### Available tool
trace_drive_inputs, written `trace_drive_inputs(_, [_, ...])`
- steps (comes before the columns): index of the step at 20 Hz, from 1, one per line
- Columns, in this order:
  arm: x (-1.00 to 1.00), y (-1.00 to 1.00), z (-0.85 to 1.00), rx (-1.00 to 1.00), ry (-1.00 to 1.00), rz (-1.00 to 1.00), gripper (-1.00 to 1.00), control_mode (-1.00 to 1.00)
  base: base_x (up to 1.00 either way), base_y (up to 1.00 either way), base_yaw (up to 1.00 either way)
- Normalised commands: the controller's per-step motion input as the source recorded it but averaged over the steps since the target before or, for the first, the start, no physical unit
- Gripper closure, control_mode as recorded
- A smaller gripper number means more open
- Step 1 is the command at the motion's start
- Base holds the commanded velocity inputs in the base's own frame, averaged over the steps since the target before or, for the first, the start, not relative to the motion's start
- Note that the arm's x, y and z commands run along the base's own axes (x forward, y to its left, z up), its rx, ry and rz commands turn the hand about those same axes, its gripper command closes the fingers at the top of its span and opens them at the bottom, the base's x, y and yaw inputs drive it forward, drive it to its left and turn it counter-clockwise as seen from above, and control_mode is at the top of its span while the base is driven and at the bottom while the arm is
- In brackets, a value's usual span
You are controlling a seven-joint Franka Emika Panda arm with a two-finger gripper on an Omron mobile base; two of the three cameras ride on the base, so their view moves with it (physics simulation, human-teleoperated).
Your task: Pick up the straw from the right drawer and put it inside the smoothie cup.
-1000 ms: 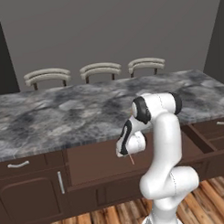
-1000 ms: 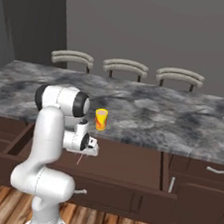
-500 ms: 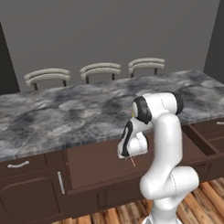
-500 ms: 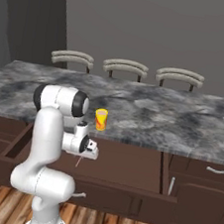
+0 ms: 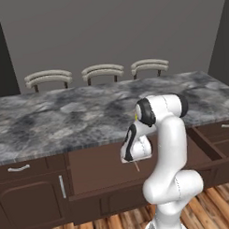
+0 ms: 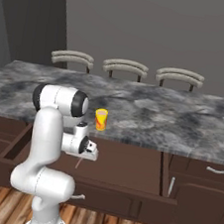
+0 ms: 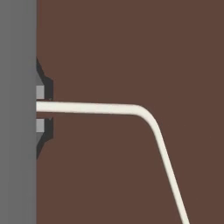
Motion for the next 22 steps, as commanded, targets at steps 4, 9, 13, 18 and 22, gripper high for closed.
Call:
trace_drive_inputs(4, [-0.09,-0.41,0.07,0.06,0.0,0.0,1.0,-1.0,0.0,0.0,0.0])
trace_drive_inputs(9, [-0.2,-0.31,0.81,0.08,-0.06,0.03,1.0,-1.0,0.0,0.0,0.0])
trace_drive_inputs(13, [-0.24,-0.06,1.0,0.01,-0.09,0.09,1.0,-1.0,0.0,0.0,0.0])
trace_drive_inputs(18, [-0.42,-0.02,1.0,0.0,-0.15,0.12,1.0,-1.0,0.0,0.0,0.0])
trace_drive_inputs(22, [-0.24,-0.08,1.0,0.0,-0.17,0.13,1.0,-1.0,0.0,0.0,0.0])
